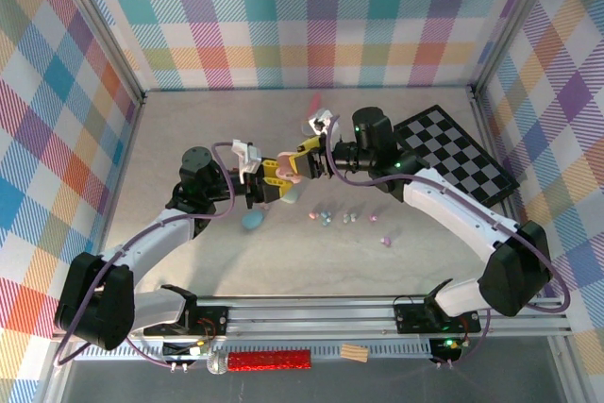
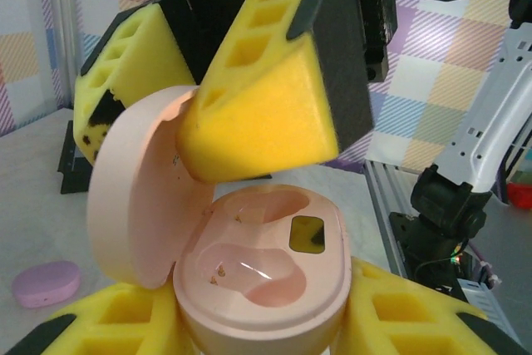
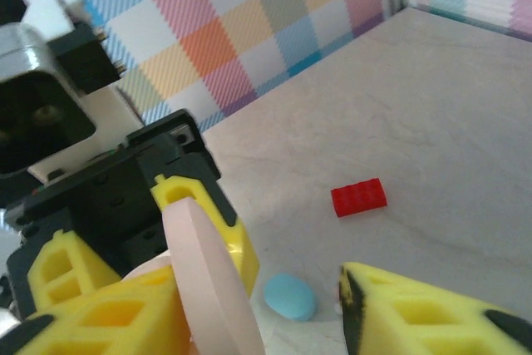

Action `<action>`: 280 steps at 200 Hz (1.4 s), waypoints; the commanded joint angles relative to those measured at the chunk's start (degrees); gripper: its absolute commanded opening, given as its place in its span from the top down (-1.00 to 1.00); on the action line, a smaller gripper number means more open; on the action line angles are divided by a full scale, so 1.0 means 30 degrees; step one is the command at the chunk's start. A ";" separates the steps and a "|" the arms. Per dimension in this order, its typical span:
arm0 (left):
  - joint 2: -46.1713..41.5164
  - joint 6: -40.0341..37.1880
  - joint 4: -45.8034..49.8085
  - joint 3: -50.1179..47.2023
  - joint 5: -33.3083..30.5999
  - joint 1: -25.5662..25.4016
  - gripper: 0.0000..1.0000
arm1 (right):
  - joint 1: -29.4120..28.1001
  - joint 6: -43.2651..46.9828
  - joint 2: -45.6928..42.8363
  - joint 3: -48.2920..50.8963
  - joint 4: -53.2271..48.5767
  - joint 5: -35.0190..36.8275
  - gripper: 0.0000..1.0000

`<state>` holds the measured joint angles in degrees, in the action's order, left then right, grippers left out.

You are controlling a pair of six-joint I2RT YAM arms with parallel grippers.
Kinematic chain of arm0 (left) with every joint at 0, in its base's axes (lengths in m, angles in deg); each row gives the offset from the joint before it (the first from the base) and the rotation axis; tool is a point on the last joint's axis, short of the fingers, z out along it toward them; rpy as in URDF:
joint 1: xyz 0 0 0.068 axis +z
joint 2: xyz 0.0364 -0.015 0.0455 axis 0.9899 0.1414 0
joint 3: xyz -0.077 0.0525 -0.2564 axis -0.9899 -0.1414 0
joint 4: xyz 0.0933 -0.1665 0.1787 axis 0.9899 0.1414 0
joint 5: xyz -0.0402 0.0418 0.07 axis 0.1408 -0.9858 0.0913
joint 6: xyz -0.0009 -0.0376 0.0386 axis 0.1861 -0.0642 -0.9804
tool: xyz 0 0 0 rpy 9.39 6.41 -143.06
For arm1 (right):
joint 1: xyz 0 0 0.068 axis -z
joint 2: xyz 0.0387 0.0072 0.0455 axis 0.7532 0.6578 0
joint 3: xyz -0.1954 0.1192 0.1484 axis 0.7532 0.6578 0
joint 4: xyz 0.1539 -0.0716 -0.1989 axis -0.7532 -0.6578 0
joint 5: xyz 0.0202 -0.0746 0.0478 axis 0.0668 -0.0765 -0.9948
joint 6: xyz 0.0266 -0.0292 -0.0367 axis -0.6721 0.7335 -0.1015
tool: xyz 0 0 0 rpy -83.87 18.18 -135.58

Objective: Insert the wireless bluetooth earbuds into the charging case

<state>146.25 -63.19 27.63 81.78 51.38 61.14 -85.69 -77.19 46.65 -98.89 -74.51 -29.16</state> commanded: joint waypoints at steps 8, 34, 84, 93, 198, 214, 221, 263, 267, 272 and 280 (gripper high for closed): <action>-0.0063 0.0073 -0.0397 0.0808 0.1064 -0.0282 0.28 | 0.0203 0.1152 0.0204 -0.0773 -0.0833 -0.2760 0.35; -0.0103 0.0139 -0.0375 0.0852 0.1108 -0.0384 0.28 | 0.0289 0.1790 0.0140 -0.0981 -0.1250 -0.2731 0.73; 0.0094 0.0292 -0.0486 0.0765 0.0739 -0.0414 -0.02 | 0.0290 0.2823 -0.0704 -0.0307 -0.0421 -0.1841 1.00; 0.0134 0.0558 -0.0693 0.0761 0.0648 -0.0414 -0.15 | 0.0290 0.2984 -0.0967 0.0035 -0.0049 -0.1560 1.00; 0.0772 0.2115 -0.2547 0.0824 0.0517 -0.0663 -0.36 | 0.0261 0.3509 -0.1128 0.0525 0.0725 -0.1075 1.00; 0.0835 0.2298 -0.2938 0.0823 0.0545 -0.0732 -0.35 | 0.0261 0.3509 -0.1056 0.0541 0.0716 -0.1104 1.00; 0.0830 0.2353 -0.3047 0.0816 0.0546 -0.0736 -0.35 | 0.0261 0.3509 -0.1029 0.0544 0.0723 -0.1148 1.00; 0.0951 0.2693 -0.3585 0.0823 0.0634 -0.0765 -0.27 | 0.0261 0.3481 -0.0880 0.0543 0.0695 -0.1098 1.00; 0.0962 0.2733 -0.3638 0.0823 0.0636 -0.0765 -0.26 | 0.0261 0.3484 -0.0853 0.0517 0.0713 -0.1104 1.00; 0.0977 0.2768 -0.3689 0.0823 0.0661 -0.0765 -0.25 | 0.0261 0.3492 -0.0832 0.0511 0.0725 -0.1105 1.00; 0.1005 0.2828 -0.3762 0.0821 0.0691 -0.0765 -0.23 | 0.0261 0.3502 -0.0792 0.0484 0.0762 -0.1134 1.00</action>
<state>148.85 -55.83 19.98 83.01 52.00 59.39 -85.18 -67.69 43.63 -97.79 -74.05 -31.68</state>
